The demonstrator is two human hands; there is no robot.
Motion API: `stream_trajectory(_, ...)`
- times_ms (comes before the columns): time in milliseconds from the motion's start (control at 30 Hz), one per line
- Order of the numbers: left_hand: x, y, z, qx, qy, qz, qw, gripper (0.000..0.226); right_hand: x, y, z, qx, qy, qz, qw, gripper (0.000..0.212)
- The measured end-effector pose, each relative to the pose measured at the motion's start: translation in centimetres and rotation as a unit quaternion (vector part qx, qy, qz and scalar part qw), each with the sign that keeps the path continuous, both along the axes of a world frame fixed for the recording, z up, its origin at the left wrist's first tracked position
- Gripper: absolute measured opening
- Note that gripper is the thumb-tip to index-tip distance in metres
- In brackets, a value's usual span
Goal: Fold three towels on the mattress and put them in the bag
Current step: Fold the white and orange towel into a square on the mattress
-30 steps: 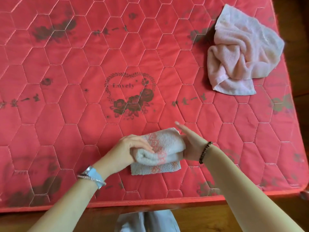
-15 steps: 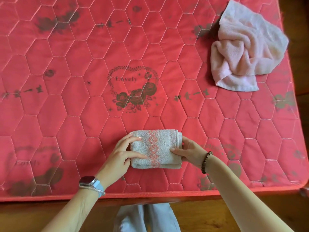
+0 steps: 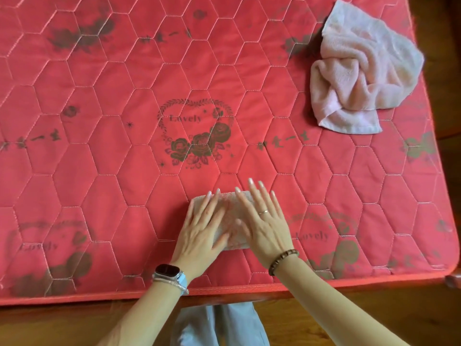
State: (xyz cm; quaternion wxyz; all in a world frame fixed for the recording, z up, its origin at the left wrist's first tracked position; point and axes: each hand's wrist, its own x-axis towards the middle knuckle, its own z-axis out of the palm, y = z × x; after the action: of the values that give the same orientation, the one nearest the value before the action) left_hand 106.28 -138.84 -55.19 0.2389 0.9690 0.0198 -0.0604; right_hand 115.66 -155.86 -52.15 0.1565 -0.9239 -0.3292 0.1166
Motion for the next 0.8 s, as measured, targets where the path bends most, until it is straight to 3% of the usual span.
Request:
stream_trajectory(100,-0.2,0.3,-1.5,0.063,0.035,-0.026,0.997,0.069,-0.3,-0.1,-2.2,-0.088,0.005,0.037,0.995,0.058)
stream_trajectory(233,0.1,0.4,-1.7,0.08,0.045,-0.03,0.995,0.069,-0.1,0.0,-3.1,-0.106,0.003,0.027,0.994,0.057)
stream_trajectory(433,-1.2,1.1,-0.8,0.038,0.025,0.042,0.998,0.07,-1.2,-2.0,-2.3,-0.084,0.009,-0.034,0.996,0.063)
stream_trajectory(667,-1.7,2.0,-1.7,0.021,0.079,0.027,0.996,0.073,-1.9,-2.2,-3.2,-0.085,0.059,-0.05,0.993,0.062)
stream_trajectory(800,-1.9,1.5,-0.4,-0.088,0.073,0.104,0.988,0.083,-2.1,-2.1,-2.5,-0.023,0.105,-0.124,0.986,0.071)
